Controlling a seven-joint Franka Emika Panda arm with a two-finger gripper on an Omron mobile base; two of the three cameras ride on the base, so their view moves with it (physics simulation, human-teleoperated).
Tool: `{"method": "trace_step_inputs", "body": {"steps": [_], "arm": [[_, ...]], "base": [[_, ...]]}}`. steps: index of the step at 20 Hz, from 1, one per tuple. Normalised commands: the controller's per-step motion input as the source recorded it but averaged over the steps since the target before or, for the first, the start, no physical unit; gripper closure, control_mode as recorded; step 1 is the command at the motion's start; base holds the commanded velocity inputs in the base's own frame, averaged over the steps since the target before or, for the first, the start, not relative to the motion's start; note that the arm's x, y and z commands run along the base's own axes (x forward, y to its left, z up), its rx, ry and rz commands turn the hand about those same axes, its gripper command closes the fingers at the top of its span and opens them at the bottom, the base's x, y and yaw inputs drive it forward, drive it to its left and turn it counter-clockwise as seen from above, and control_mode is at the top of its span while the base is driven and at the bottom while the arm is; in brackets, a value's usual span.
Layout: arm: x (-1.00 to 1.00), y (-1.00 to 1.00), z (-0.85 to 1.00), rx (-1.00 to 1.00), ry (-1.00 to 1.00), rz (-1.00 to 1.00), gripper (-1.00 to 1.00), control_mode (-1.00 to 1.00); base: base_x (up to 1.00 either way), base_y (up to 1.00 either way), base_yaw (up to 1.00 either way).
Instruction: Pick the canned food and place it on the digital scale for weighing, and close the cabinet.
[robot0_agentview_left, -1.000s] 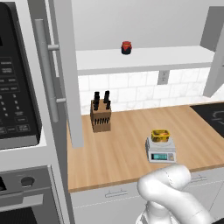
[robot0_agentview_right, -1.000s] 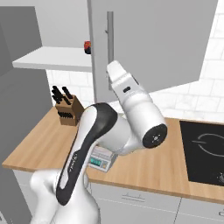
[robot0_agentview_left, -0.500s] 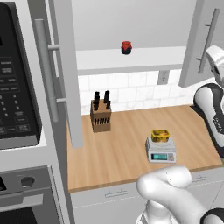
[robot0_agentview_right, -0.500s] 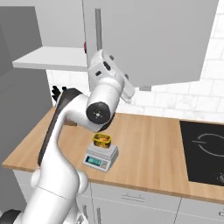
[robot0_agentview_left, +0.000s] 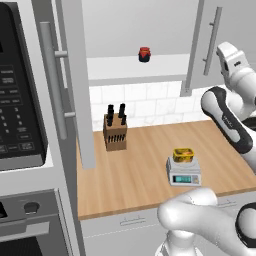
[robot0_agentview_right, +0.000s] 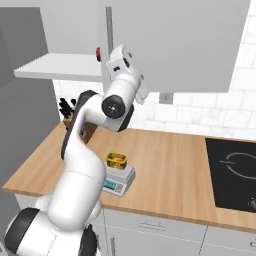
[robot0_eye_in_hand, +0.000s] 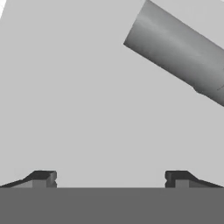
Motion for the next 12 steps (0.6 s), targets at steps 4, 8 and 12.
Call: {"method": "trace_step_inputs", "body": {"steps": [4, 8, 12], "arm": [[0.71, -0.11, 0.00, 0.16, 0.00, 0.10, -1.00, -1.00], [0.74, 0.00, 0.00, 0.09, 0.00, 0.08, -1.00, -1.00], [0.82, 0.00, -0.03, 0.06, 0.00, 0.08, -1.00, -1.00]], "base": [[0.00, 0.00, 0.00], [0.00, 0.00, 0.00], [0.00, 0.00, 0.00]]}}
